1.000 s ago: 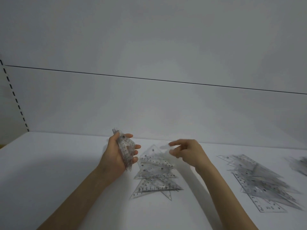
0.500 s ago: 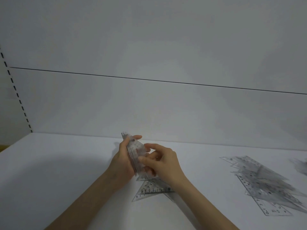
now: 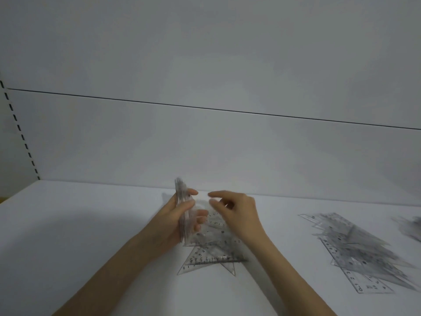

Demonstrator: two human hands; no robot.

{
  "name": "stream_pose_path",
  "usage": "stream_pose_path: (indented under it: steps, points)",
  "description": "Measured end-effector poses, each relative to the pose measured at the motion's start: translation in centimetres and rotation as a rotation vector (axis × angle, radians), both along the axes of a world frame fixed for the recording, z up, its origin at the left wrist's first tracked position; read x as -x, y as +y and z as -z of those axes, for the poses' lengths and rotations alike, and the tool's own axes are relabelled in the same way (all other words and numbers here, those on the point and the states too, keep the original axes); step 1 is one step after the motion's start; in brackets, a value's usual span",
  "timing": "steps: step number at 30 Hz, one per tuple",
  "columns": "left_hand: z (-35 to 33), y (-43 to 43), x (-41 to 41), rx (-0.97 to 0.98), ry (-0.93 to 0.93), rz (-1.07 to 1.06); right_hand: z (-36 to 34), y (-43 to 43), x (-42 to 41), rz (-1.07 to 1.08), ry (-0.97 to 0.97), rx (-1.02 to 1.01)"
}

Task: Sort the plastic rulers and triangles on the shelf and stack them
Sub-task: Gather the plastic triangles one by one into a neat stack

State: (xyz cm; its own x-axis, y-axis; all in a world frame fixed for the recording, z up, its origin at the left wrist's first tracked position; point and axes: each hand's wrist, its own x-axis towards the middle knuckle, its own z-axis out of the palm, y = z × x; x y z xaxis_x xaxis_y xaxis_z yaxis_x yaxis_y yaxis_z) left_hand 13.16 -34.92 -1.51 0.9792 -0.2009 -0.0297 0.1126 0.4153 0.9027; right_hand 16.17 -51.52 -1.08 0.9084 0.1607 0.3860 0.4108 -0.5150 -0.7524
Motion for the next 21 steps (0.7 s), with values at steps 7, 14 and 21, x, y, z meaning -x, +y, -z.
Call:
stream_pose_path:
  steps: [7,14,21]
  points:
    - [-0.5,1.1,-0.7,0.055,-0.014,-0.129,0.7,-2.5,-1.3,0.060,0.237,0.342]
    - [-0.5,1.1,-0.2,-0.009,0.020,-0.096,0.7,-2.0,-1.2,0.096,0.321,0.479]
    - [-0.6,0.9,0.0,0.046,0.064,-0.095,0.5,-3.3,-1.5,0.062,0.366,0.165]
